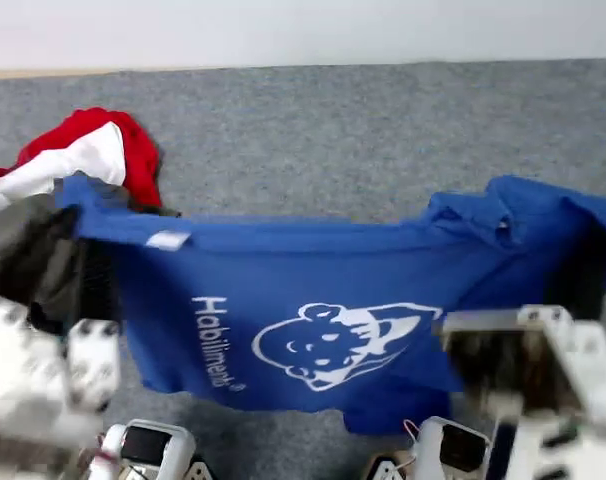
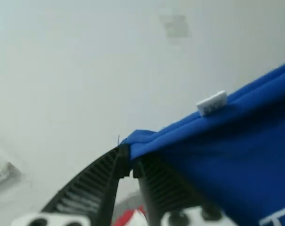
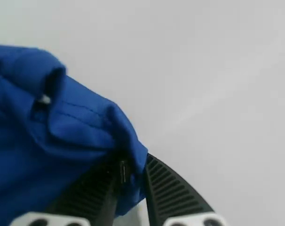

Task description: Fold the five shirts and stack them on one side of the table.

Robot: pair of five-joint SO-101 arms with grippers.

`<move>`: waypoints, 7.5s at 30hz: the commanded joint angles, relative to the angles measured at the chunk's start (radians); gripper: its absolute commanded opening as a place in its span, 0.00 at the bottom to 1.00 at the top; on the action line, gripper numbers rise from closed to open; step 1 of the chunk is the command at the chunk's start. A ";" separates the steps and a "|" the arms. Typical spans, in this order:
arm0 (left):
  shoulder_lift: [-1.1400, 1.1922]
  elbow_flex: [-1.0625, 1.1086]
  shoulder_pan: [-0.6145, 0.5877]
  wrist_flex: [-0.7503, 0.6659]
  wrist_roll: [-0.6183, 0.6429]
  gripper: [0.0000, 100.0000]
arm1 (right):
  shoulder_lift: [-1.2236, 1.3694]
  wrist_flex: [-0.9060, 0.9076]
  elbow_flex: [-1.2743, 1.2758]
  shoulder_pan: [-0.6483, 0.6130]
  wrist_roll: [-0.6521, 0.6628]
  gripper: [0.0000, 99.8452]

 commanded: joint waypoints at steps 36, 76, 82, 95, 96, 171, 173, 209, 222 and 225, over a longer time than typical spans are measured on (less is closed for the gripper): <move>1.281 0.127 -0.150 -1.297 -0.170 0.00 | 0.731 -1.251 0.554 -0.193 0.009 0.01; 1.152 -0.021 -0.144 0.043 -0.350 0.00 | 0.573 0.099 0.440 -0.194 0.008 0.01; 1.152 0.082 -0.141 0.064 -0.364 0.00 | 0.570 0.269 0.451 -0.193 0.008 0.01; 1.151 0.326 -0.081 -0.021 -0.423 0.01 | 0.484 0.255 0.749 -0.180 0.009 0.01; 1.151 0.340 -0.081 -0.044 -0.423 0.01 | 0.479 0.243 0.760 -0.180 0.009 0.01; 2.005 -1.122 -0.118 0.276 0.295 0.01 | 1.402 -0.131 -0.086 -0.194 -0.324 0.01; 2.055 -1.122 -0.101 0.239 0.292 0.01 | 1.432 -0.199 -0.077 -0.193 -0.327 0.01; 1.990 -1.290 -0.110 0.382 0.264 0.01 | 1.310 0.254 -0.157 -0.226 -0.365 0.01; 1.634 -0.417 -0.012 0.287 0.178 0.01 | 0.921 0.157 0.491 -0.292 -0.446 0.01; 1.646 -0.337 0.015 0.259 0.172 0.01 | 0.863 0.035 0.677 -0.292 -0.446 0.01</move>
